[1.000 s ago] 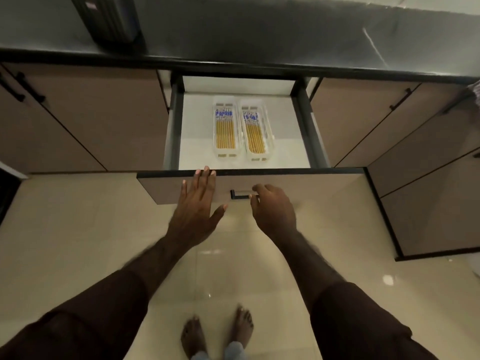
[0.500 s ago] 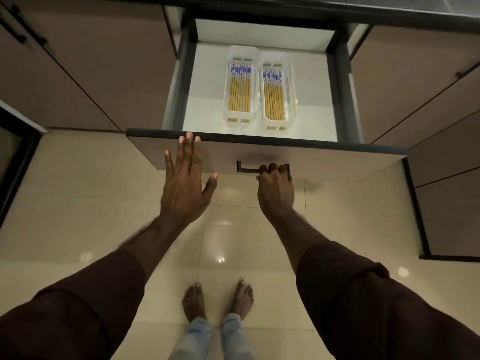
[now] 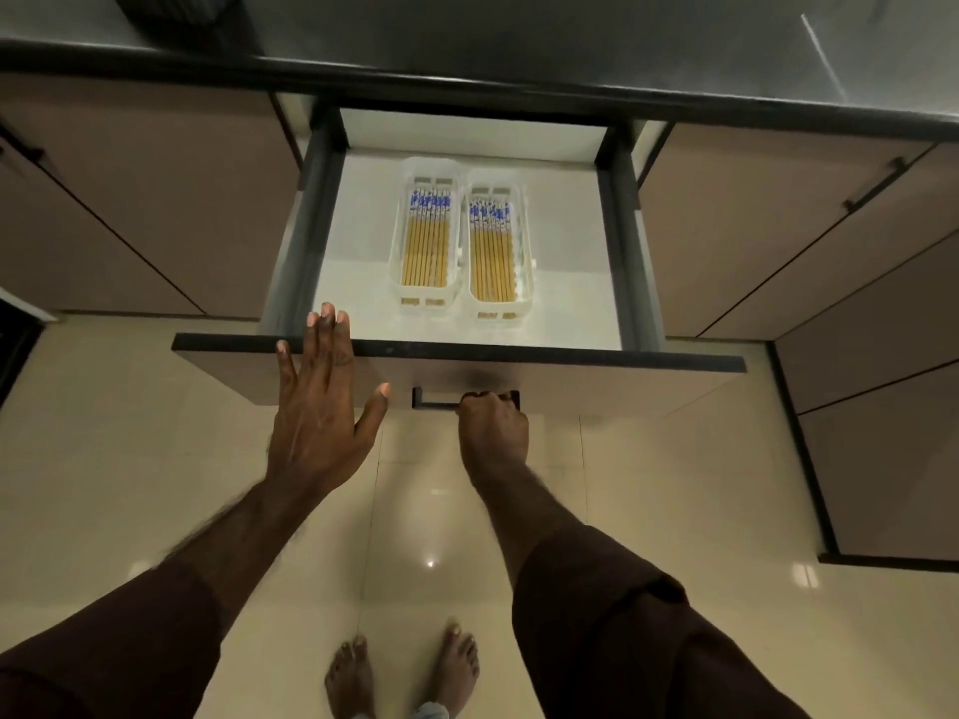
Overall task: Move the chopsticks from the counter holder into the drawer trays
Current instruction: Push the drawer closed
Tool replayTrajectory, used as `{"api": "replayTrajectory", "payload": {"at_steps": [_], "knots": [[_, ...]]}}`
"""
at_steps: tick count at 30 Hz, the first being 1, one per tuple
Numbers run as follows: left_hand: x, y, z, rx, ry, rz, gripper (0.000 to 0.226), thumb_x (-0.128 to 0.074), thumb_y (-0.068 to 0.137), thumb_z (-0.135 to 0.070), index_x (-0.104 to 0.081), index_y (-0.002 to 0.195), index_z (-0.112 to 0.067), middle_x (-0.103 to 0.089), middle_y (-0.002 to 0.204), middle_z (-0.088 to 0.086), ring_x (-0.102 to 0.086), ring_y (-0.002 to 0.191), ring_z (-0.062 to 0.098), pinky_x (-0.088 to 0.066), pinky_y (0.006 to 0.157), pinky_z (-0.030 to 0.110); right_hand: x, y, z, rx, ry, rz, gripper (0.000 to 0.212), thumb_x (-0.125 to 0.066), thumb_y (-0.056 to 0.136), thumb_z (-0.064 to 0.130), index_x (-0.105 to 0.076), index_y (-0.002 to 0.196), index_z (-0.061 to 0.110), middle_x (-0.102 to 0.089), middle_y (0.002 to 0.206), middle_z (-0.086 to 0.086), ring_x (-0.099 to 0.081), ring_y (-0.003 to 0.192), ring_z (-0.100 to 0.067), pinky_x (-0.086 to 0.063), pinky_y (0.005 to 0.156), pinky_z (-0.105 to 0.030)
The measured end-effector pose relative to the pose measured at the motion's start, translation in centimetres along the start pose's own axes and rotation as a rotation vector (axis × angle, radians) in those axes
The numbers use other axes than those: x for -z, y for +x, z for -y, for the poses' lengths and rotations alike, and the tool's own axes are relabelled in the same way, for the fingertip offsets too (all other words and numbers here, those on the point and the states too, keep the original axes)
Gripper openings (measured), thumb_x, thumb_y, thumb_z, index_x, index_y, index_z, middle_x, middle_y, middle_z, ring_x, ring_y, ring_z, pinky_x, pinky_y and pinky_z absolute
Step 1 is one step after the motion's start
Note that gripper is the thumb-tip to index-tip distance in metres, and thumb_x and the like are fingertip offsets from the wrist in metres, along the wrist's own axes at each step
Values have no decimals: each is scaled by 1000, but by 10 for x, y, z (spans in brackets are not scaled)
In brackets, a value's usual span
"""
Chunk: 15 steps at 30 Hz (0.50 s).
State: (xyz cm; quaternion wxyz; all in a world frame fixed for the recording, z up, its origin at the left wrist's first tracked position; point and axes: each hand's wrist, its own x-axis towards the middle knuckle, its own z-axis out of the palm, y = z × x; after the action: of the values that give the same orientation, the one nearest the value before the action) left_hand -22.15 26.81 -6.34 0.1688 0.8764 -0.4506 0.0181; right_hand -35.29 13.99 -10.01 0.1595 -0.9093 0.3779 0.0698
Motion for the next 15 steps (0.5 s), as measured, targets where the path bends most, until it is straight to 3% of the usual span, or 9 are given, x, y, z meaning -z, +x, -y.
{"api": "replayTrajectory", "payload": {"at_steps": [4,10,15], "knots": [[2,18,-1,7,12,3,85,-38,93,-51,14,151,-16,12,160,1,10,149,19,6,120,46,4,16,0,-3,13,9,19,-70,87,17,-68,104,10,-67,90,-7,-65,80,-20,-51,77,-33],[4,57,14,14,19,21,86,-38,93,-49,11,152,-11,12,162,4,11,149,18,15,118,33,17,54,3,-31,-57,16,20,-73,83,10,-69,102,8,-70,90,-9,-68,82,-24,-53,72,-35],[-3,95,31,16,-10,37,87,-39,93,-46,11,152,-9,13,162,5,11,149,19,10,119,38,32,95,5,-74,-51,47,23,-72,82,7,-68,105,7,-70,95,-10,-68,87,-25,-52,75,-34]]}}
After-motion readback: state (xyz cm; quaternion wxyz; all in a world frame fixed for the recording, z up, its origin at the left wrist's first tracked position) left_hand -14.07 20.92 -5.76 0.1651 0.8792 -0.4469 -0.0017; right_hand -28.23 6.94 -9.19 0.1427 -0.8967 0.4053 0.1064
